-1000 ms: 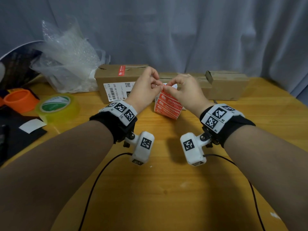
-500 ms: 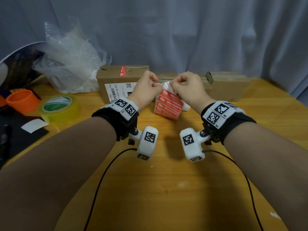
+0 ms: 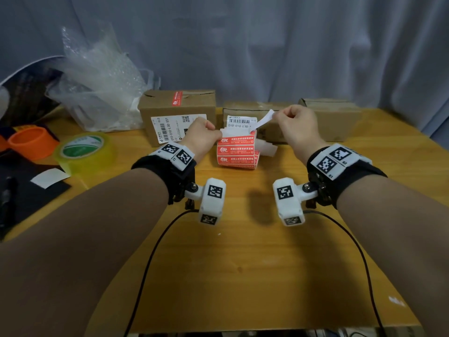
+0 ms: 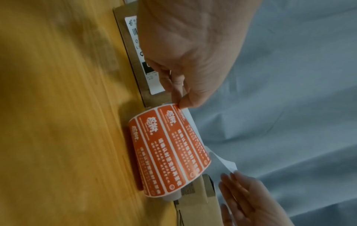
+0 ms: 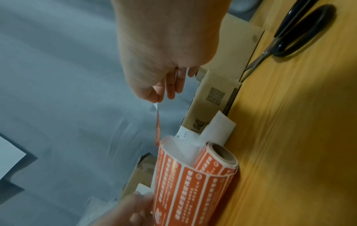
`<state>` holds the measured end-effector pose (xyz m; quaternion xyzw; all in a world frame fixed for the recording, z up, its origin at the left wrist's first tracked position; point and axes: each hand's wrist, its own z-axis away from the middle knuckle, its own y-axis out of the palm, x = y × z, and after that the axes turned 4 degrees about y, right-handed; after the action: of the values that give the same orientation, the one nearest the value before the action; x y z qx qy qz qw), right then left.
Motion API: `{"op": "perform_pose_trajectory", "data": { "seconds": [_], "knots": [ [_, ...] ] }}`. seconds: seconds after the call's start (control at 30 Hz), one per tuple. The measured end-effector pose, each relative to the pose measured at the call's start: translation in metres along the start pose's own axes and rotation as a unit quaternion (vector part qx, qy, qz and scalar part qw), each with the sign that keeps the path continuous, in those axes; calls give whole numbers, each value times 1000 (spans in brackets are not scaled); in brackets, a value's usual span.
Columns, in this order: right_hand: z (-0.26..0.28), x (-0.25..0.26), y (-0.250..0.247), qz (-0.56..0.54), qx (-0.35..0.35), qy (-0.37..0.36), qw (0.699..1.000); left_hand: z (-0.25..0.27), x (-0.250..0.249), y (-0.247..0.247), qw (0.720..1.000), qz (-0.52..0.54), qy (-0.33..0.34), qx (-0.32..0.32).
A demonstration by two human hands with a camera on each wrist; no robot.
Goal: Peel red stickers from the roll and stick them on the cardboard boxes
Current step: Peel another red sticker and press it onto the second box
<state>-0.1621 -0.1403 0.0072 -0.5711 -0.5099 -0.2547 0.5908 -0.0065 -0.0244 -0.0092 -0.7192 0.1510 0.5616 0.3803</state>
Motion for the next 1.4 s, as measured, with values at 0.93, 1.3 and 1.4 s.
{"op": "perform_pose_trajectory", "data": {
  "seconds": [0.93,1.3,1.4],
  "knots": [
    [8,20,-14,140,10,-367,920,4,-60,8,977,151,-28,146],
    [-41,12,-9,15,95,-106,990,-30,-63,33,985,5,94,143],
    [-59,14,-8,-17,124,-68,990,-43,-64,40,983,-28,108,149]
  ]
}}
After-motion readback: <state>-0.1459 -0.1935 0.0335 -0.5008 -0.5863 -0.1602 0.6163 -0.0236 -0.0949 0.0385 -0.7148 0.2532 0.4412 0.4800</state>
